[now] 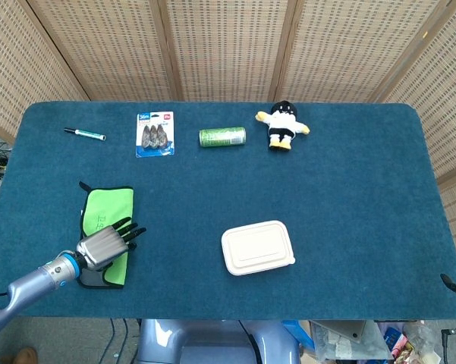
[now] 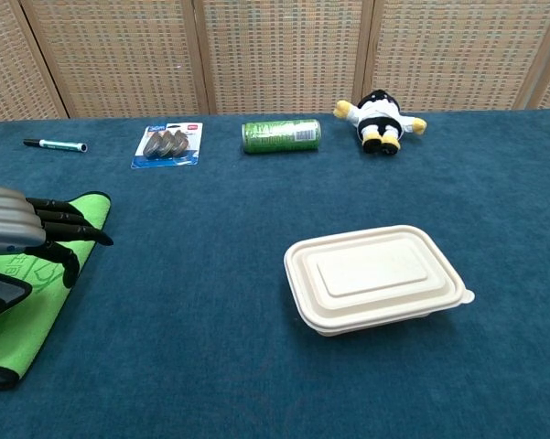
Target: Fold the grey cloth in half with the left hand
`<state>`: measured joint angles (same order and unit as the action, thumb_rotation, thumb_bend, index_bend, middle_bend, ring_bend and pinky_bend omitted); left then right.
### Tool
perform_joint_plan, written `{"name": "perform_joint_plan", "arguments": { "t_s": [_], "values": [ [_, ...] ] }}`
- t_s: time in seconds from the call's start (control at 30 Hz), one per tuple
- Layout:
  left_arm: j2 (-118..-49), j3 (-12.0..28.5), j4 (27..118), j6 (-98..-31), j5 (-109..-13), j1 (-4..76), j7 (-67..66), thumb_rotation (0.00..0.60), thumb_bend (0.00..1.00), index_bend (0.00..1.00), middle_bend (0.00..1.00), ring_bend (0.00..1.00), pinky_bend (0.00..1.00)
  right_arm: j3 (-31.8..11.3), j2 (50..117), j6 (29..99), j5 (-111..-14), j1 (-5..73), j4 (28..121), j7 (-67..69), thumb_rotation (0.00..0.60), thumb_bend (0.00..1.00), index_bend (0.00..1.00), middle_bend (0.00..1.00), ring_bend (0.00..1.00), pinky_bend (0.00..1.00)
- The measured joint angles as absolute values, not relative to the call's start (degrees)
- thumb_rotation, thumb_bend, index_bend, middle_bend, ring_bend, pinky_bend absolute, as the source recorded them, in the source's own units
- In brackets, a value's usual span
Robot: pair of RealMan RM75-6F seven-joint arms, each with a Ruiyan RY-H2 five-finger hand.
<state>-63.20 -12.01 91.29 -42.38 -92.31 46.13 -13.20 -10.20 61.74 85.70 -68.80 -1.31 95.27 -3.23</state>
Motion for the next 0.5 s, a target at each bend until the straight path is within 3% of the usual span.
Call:
{"name": "perform_joint_plan", "arguments": {
  "t_s": [0.5],
  "values": [
    [-60.73, -12.14, 91.34, -40.04, -91.84, 45.63, -12.57, 0.6, 0.35, 0.34, 0.0, 0.0, 0.0, -10.07, 61.9, 85.43, -68.62, -1.11, 95.47, -4.12, 0.6, 0.0, 0.0, 0.0, 0.0, 0.0]
  ]
}}
